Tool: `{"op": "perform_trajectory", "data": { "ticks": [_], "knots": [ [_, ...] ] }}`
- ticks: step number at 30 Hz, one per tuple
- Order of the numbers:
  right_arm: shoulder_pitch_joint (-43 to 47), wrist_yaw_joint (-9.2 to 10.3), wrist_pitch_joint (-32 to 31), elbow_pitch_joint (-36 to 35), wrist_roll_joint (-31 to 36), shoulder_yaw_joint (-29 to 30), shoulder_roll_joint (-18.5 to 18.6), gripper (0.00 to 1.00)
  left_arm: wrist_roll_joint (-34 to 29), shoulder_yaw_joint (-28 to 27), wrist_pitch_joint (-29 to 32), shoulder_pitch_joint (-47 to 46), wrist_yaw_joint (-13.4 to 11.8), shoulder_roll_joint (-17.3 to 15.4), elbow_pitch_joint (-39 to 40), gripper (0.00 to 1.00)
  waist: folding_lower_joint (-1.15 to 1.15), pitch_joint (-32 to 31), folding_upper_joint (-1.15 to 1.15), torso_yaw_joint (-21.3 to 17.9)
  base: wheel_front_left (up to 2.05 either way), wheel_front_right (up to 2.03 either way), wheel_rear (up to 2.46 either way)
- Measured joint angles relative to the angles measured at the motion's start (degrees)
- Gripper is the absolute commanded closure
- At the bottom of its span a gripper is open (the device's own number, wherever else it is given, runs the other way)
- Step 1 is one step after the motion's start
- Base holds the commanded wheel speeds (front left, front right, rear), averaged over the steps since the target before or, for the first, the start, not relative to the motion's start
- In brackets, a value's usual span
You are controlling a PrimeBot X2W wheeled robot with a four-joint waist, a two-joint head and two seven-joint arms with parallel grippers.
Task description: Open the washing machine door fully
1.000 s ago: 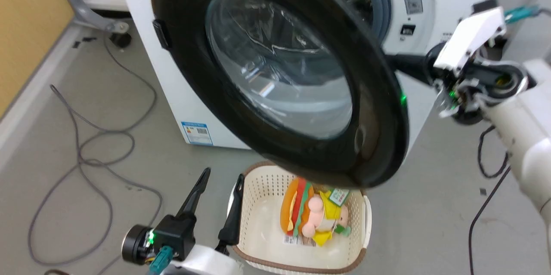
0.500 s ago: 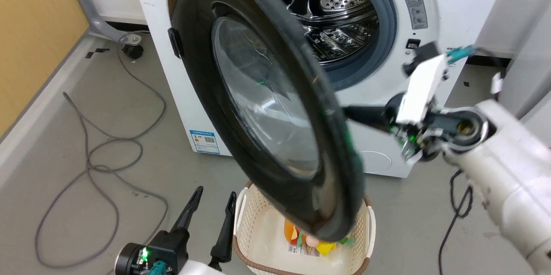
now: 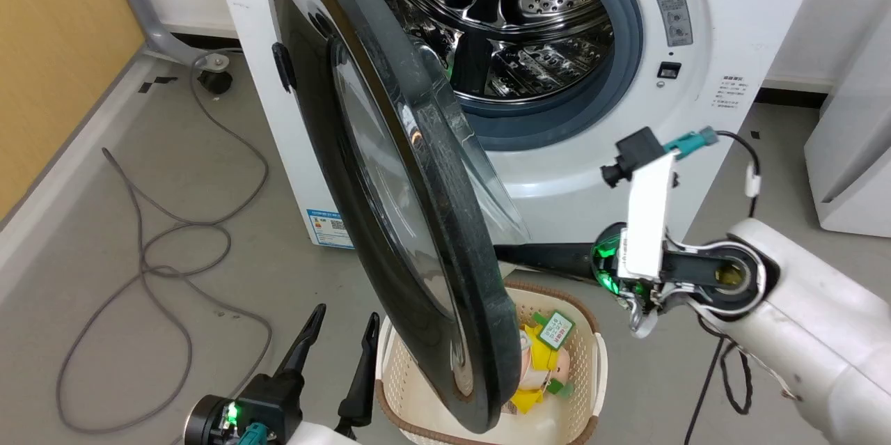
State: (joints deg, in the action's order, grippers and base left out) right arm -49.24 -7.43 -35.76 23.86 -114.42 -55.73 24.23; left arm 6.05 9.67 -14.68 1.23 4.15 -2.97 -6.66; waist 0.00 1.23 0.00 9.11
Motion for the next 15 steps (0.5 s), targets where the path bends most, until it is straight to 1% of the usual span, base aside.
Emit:
{"op": "perform_trajectory", "data": {
  "ticks": [2,3,4,5,10,15],
  "knots": [
    [0.28,0.00,2.43,-1.79,-1.19,-0.80,1.32,1.00,0.00,-0.01,0.00,0.00,-0.02,0.01,-0.10,0.00,0.00,0.04,0.00,-0.15,0.00,0.00,0.00],
    [0.47,0.00,4.07,-2.49,-1.78,-1.13,1.89,0.90,0.00,-0.04,0.00,0.00,-0.03,0.01,-0.11,0.00,0.00,0.06,0.00,-0.31,0.00,0.00,0.00],
    [0.70,0.00,5.83,-3.00,-2.22,-1.51,2.47,0.42,0.01,-0.05,0.00,0.00,-0.02,0.02,-0.11,0.00,0.00,0.09,0.00,-0.49,0.00,0.00,0.00],
    [0.94,0.00,7.75,-3.52,-2.52,-1.78,3.12,0.00,0.01,-0.01,-0.01,0.00,-0.02,0.03,-0.16,0.00,0.00,0.13,0.00,-0.65,0.00,0.00,0.00],
    [3.99,0.00,19.86,-7.34,-6.62,0.75,5.54,0.00,0.03,-0.07,0.00,-0.01,-0.12,0.09,-0.52,0.00,0.00,0.07,0.00,-1.67,0.00,0.00,0.00],
    [11.46,0.00,32.19,-13.16,-9.89,4.86,8.67,0.00,0.18,-0.33,0.00,-0.01,-0.53,0.11,-0.80,0.00,0.00,-0.01,0.00,-2.89,0.00,0.00,0.00]
  ]
}}
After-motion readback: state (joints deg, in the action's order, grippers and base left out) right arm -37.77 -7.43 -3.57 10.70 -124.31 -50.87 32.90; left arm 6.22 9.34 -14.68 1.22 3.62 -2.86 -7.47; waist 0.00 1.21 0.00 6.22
